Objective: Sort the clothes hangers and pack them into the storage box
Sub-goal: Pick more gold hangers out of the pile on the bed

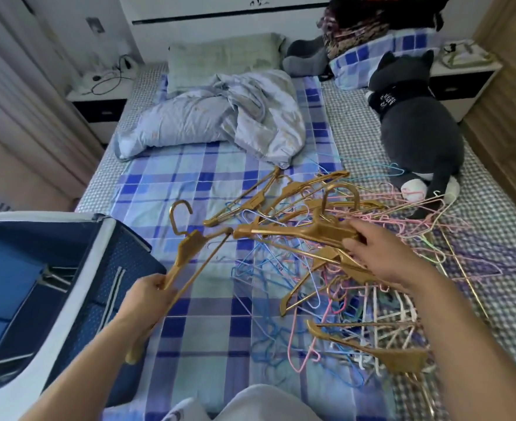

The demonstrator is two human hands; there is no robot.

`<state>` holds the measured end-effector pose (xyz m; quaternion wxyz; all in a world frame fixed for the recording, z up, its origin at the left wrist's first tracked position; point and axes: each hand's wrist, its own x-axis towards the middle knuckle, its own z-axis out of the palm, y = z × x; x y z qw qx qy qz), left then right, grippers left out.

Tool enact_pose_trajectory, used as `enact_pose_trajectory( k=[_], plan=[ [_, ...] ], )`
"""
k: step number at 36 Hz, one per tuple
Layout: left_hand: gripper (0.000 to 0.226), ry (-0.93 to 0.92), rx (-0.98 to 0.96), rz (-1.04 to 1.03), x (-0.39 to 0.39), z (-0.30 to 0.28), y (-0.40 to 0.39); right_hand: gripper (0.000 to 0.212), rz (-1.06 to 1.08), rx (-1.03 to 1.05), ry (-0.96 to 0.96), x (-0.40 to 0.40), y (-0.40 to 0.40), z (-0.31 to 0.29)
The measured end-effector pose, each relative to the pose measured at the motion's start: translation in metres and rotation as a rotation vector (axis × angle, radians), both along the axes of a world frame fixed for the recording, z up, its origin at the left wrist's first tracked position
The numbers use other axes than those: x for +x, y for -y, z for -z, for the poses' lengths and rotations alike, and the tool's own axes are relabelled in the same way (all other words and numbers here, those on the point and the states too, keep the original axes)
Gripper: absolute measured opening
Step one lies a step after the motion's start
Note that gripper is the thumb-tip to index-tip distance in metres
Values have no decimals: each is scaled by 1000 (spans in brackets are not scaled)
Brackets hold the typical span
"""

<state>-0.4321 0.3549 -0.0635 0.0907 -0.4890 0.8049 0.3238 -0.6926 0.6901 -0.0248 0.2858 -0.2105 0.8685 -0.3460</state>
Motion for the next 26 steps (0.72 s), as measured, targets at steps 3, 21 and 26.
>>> enact_pose_trajectory(
  k=[3,21,26],
  plan=[
    [8,-33,207,67,6,-5,22,21,-296,27,27,-1,4,-16],
    [55,-110,447,565,-1,-41,-62,8,-462,-130,146,60,67,7],
    [54,-36,429,621,-15,-33,-79,8,-546,-145,108,85,74,13]
  ],
)
